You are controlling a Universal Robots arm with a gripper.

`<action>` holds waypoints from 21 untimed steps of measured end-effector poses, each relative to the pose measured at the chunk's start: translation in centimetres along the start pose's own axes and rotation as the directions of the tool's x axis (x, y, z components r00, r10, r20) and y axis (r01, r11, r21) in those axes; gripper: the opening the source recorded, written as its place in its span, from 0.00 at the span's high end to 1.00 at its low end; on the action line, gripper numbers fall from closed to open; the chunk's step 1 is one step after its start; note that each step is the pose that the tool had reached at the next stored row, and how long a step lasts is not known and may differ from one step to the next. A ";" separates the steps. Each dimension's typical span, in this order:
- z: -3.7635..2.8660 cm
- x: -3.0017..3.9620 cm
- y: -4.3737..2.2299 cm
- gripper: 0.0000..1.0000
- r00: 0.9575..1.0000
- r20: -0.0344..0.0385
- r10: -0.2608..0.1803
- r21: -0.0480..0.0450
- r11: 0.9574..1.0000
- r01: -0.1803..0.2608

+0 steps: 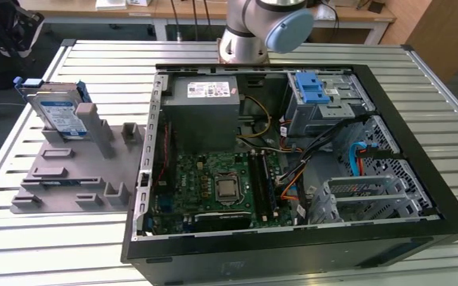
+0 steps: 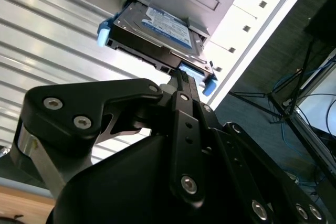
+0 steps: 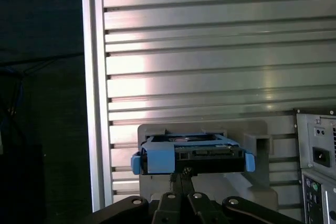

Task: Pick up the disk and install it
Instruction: 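Reach for the disk, then pick up the disk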

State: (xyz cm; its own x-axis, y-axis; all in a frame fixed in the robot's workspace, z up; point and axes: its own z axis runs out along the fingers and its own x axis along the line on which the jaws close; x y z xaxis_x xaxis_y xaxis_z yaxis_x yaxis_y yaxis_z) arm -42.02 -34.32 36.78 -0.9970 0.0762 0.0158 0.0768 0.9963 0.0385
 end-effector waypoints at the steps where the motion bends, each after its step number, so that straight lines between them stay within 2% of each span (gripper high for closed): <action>1: 0.03 0.22 0.07 0.89 1.000 0.000 0.000 0.000 1.000 0.000; 5: 0.11 0.94 0.23 0.89 1.000 0.000 0.000 0.000 1.000 0.000; 21: 0.11 1.03 0.22 0.89 1.000 0.000 -0.004 0.000 1.000 0.004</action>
State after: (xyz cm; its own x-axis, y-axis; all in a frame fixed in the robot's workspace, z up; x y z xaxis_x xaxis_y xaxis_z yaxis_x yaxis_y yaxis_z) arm -43.03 -34.02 36.69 -0.9973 0.0723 0.0159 0.0729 0.9966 0.0384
